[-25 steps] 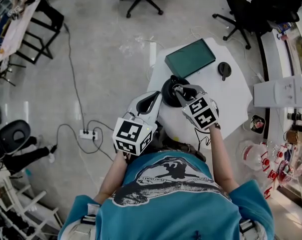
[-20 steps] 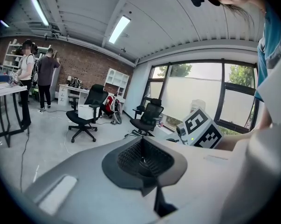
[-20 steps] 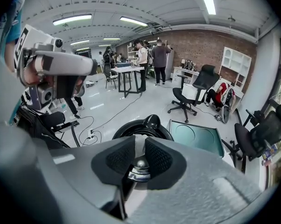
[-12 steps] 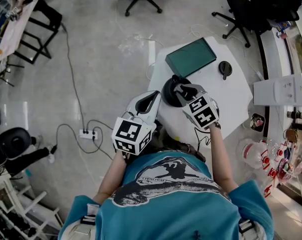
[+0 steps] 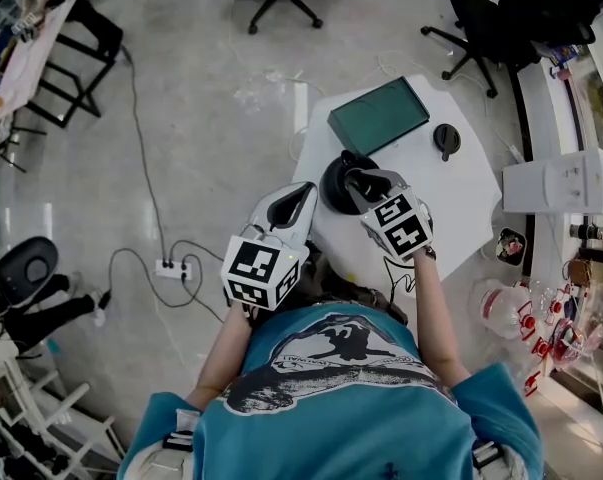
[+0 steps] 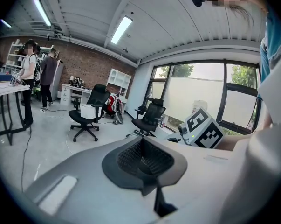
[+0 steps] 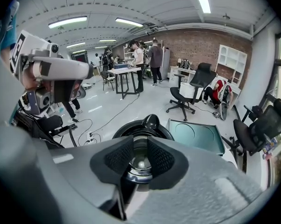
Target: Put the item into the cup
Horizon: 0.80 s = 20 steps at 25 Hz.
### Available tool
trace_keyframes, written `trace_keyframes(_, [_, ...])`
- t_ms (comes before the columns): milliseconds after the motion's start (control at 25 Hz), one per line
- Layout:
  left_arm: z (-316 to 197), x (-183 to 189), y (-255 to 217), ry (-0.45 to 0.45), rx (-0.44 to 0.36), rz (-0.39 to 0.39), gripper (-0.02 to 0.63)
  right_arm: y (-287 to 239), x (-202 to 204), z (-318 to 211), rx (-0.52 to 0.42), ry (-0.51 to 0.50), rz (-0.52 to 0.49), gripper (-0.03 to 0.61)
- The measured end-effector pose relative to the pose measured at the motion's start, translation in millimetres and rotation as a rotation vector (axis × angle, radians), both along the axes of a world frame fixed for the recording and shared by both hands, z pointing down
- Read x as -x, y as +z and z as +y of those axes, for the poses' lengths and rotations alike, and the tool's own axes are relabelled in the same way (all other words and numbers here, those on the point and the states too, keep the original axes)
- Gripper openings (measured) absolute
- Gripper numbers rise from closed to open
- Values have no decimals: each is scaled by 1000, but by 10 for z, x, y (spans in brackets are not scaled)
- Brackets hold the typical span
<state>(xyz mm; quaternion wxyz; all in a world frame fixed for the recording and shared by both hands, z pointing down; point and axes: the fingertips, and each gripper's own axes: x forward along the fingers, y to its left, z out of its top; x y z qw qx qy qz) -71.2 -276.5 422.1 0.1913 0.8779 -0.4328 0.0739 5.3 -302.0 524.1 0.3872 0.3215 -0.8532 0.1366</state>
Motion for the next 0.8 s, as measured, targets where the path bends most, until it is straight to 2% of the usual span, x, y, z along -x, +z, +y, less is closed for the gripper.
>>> trace_keyframes(200, [32,-12,-26,-3,-8,-3,18,-97,6,-6,-29,18,-39,94])
trace_keyframes(560, [185,-132,-50,-7,-17,-20,18,-508,-46,91,-171,59,-190,94])
trace_keyframes(800, [355,-222,-47,-16,-20,-43,18,-666,-123,292,-201,63,-248,80])
